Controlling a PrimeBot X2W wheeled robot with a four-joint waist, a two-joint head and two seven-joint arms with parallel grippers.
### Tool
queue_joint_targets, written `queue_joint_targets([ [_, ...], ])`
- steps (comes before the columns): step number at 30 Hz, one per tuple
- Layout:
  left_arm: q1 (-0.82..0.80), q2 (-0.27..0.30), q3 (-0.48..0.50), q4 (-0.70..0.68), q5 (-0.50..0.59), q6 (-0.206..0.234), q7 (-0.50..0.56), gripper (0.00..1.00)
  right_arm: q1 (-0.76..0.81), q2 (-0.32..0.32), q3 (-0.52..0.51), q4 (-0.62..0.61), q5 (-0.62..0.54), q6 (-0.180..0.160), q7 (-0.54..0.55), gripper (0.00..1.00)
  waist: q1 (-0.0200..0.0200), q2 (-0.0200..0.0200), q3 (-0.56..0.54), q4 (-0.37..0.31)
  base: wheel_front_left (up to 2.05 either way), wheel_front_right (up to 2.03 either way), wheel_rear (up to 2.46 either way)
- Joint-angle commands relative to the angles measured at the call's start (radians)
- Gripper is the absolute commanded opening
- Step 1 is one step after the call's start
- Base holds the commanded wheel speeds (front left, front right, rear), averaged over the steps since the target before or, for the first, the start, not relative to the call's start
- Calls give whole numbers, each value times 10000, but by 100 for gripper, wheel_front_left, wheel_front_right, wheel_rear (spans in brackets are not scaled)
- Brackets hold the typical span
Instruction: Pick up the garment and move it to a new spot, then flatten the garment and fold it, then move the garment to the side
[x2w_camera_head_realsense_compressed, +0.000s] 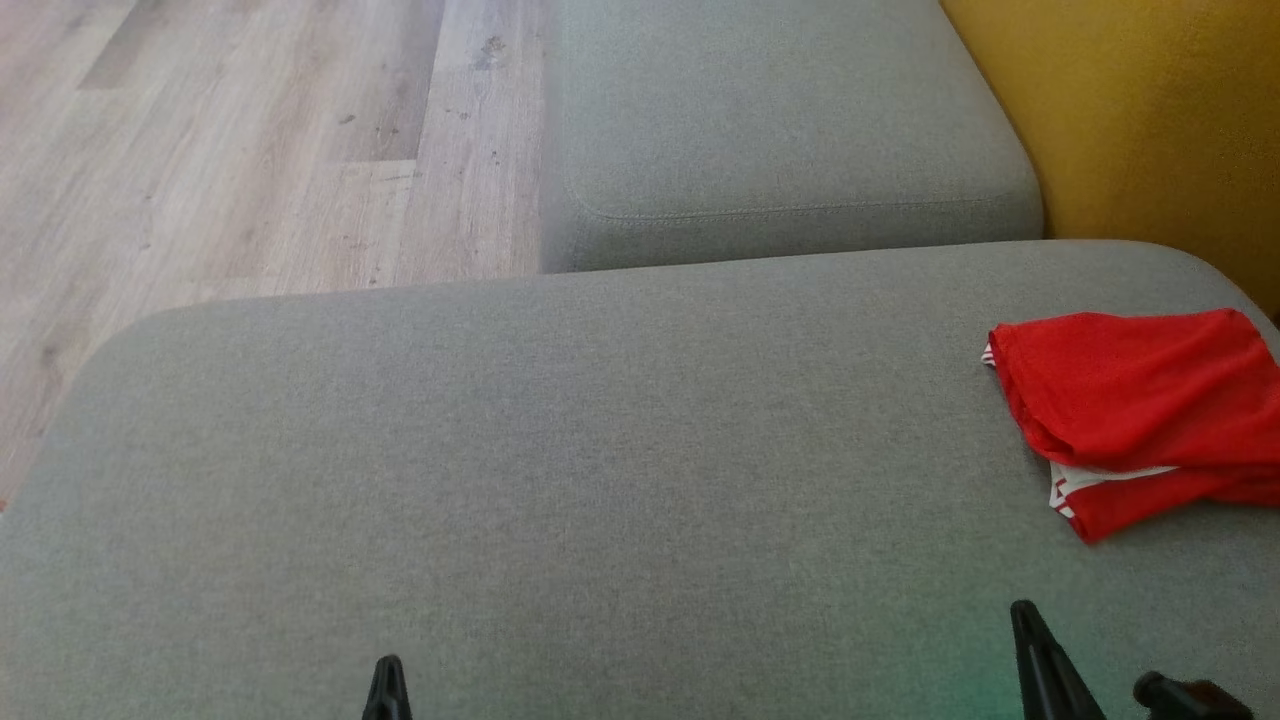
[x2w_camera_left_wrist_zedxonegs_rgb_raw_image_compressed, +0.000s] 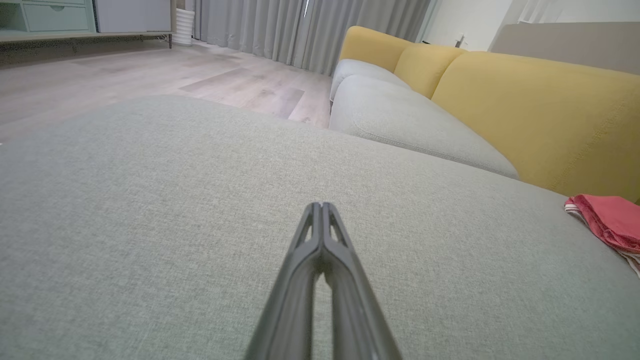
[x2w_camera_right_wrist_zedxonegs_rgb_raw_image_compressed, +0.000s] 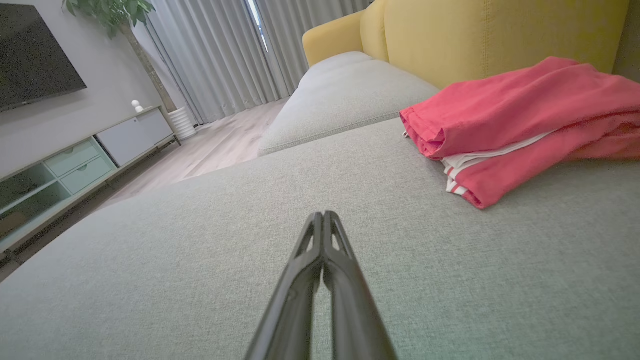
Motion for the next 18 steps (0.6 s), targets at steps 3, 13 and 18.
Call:
queue_joint_targets([
  [3,-559,46,217,-231,-470,-116,77,0,-664,-20,-86,-274,497,10,65,0,0,0,42,-6,0,0,0],
  [13,-925,95,495,-73,-1749,-409,335,0,-985,-14,-229,-225,1795,16,339,0,0,0,193,-26,0,0,0],
  [18,-1088,113,628,-19,-2326,-539,456,0,-1131,-7,-298,-203,2382,19,467,0,0,0,262,-35,0,0,0],
])
